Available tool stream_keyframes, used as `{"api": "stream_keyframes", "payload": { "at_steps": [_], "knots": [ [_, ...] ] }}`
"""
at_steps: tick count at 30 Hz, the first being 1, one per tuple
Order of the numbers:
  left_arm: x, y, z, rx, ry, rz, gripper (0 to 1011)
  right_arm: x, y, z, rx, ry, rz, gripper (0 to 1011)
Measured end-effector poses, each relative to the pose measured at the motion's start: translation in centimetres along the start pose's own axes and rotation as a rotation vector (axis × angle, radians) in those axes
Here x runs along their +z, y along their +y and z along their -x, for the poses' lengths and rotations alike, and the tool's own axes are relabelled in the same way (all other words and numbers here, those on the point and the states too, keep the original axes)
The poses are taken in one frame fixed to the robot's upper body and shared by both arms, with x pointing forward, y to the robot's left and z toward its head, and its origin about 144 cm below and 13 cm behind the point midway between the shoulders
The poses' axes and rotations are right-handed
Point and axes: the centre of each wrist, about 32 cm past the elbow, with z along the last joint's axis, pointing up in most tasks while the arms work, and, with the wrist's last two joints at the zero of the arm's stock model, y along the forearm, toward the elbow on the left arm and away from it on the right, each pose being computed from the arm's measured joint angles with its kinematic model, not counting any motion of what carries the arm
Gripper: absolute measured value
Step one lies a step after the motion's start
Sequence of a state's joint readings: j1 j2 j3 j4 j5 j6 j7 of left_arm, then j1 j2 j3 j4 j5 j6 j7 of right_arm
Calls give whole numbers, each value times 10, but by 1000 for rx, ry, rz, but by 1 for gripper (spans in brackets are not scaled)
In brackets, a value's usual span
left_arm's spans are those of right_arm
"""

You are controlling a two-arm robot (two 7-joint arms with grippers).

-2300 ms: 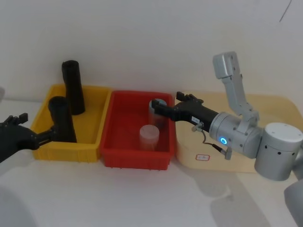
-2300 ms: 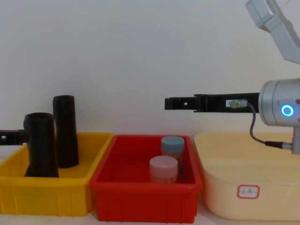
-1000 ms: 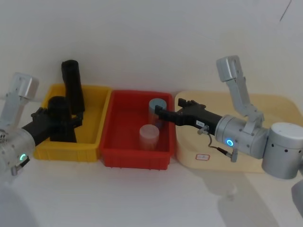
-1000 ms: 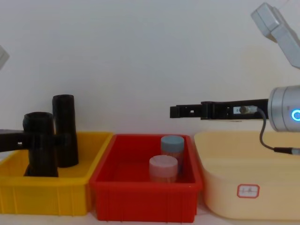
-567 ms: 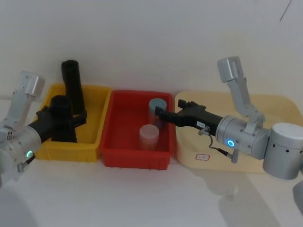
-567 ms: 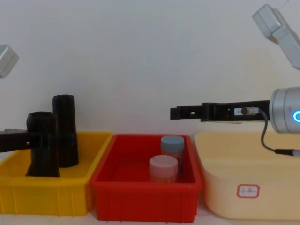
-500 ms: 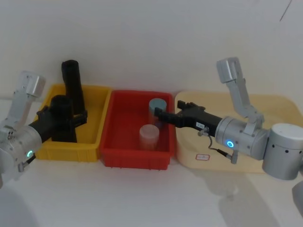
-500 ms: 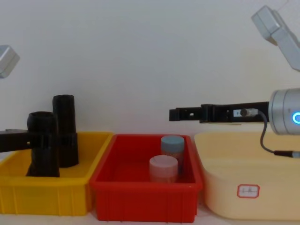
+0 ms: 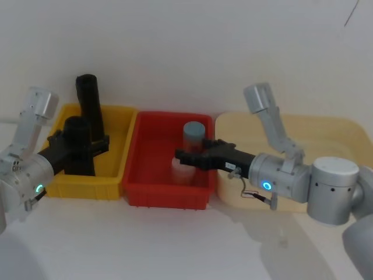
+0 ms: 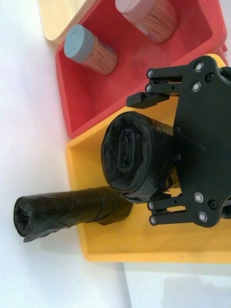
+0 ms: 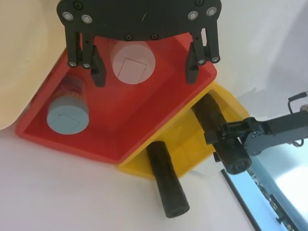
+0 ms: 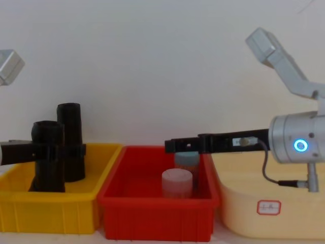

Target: Pick up the garbage bag with the one hand and transfer it to the other hand.

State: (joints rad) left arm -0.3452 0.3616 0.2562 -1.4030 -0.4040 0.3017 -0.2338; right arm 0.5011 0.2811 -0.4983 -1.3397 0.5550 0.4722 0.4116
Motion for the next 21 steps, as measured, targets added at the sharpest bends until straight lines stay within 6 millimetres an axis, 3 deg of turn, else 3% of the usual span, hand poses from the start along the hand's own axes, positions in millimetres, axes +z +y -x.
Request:
{"api": "stream_keyframes", "payload": {
  "at_steps": [21],
  "knots": [
    [0, -1, 0, 0, -1, 0, 1002, 4, 26, 3, -8, -148, 80, 1000]
  ]
}}
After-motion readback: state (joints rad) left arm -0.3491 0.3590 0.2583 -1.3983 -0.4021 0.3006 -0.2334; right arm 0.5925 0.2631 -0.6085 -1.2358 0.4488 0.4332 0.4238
